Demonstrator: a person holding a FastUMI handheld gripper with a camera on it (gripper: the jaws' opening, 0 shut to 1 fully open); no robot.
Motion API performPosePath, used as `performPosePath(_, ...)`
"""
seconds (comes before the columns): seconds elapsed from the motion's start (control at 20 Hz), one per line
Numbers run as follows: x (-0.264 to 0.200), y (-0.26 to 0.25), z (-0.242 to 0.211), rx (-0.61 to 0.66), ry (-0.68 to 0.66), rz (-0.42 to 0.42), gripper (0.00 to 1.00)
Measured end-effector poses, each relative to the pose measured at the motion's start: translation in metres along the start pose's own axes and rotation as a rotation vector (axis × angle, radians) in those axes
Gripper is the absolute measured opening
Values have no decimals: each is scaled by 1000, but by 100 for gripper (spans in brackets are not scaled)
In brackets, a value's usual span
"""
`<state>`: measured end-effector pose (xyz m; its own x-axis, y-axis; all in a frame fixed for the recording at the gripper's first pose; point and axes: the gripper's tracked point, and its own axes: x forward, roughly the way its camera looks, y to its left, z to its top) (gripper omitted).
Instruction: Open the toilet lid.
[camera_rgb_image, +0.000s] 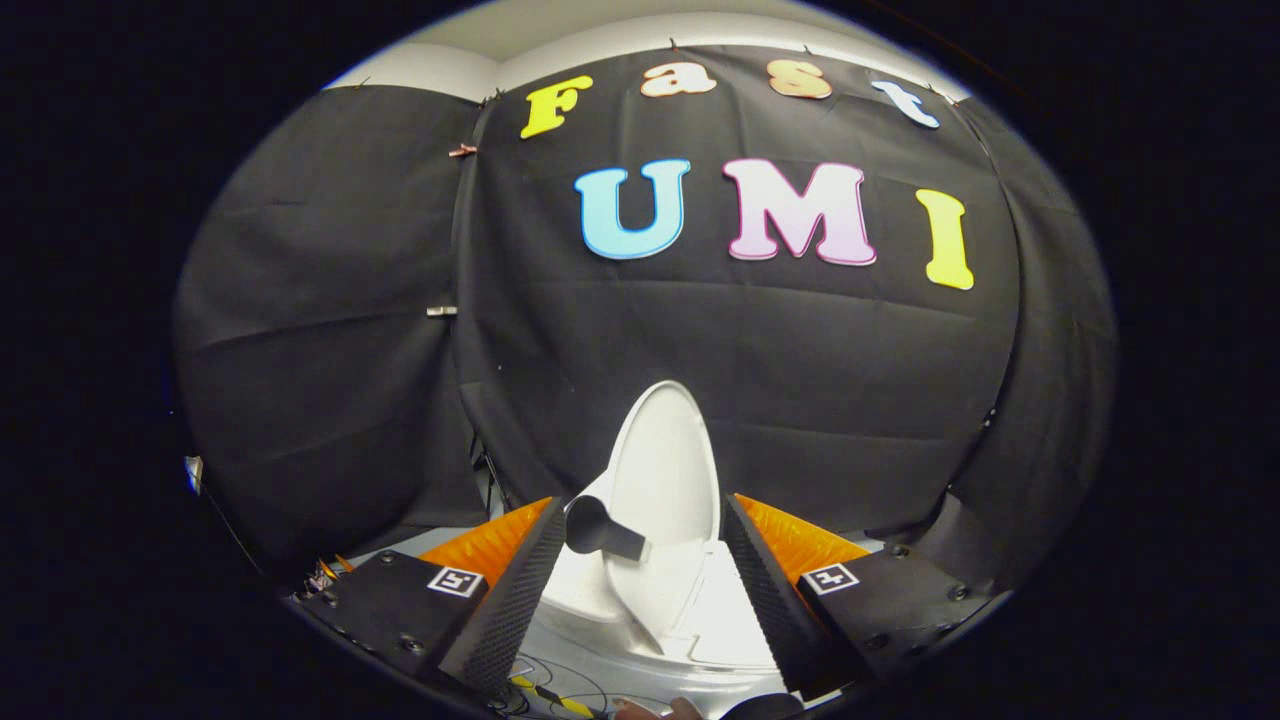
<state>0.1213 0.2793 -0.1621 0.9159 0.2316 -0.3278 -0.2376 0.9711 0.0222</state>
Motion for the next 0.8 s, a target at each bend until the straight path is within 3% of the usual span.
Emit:
performPosePath(0.6, -123, -138, 61, 68, -153, -126, 99)
performPosePath(0.8, -154, -155, 81, 66, -197, -136, 99)
